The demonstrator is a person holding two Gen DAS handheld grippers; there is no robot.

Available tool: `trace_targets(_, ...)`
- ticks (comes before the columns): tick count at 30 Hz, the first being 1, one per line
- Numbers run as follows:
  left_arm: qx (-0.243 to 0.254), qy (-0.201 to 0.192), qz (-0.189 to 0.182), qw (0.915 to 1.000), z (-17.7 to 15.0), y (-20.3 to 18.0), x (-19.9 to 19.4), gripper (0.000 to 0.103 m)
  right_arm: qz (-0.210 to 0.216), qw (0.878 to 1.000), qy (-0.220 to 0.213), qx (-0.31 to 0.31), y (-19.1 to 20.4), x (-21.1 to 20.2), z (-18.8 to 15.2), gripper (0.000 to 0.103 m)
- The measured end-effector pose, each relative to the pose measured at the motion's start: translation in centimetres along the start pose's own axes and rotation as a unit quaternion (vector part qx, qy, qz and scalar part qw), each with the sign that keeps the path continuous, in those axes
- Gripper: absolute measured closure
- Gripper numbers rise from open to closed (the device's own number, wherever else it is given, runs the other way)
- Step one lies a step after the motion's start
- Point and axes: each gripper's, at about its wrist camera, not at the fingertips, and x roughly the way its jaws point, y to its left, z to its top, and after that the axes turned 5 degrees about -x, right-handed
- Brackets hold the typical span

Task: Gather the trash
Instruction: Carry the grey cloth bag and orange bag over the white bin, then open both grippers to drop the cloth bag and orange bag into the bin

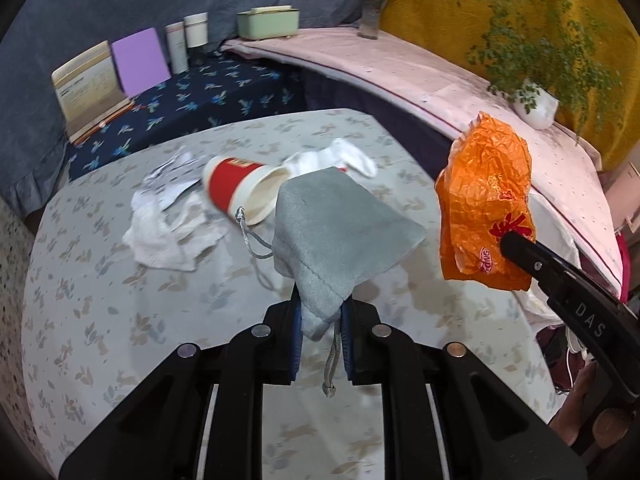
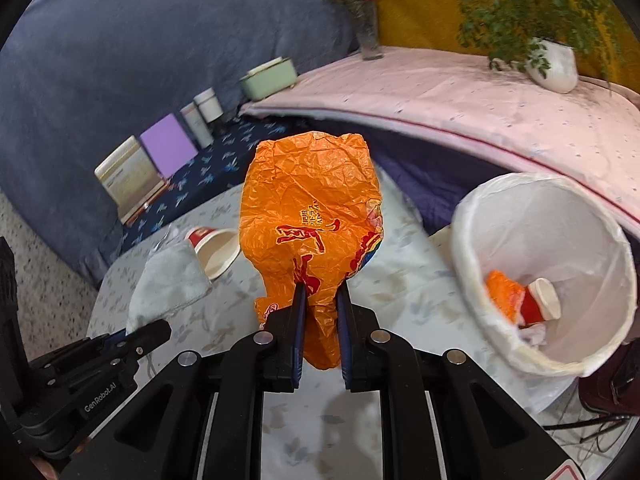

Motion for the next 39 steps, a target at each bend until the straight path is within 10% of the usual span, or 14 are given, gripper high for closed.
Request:
trace_targets(31,0.172,0.035,-0.108,0.9785,1.0,-22.0,4.6,0.086,-0.116,0.983,-0.049,0.132,-18.6,-5.8,-0.3,0.088)
trace_targets(35,0.17,0.037,-0.119,0.9776,1.2,-23.1,5.1,0.081,-0.12,0.982,-0.049,0.14,-19.5,-5.9,-0.3,0.085)
trace_targets(39,0.169,0.026,-0.109,0.9792,1.2,-23.5,5.2,0.051,-0.126,0.98,-0.055,0.147,-19.9,-5.9,-0.2,0.075)
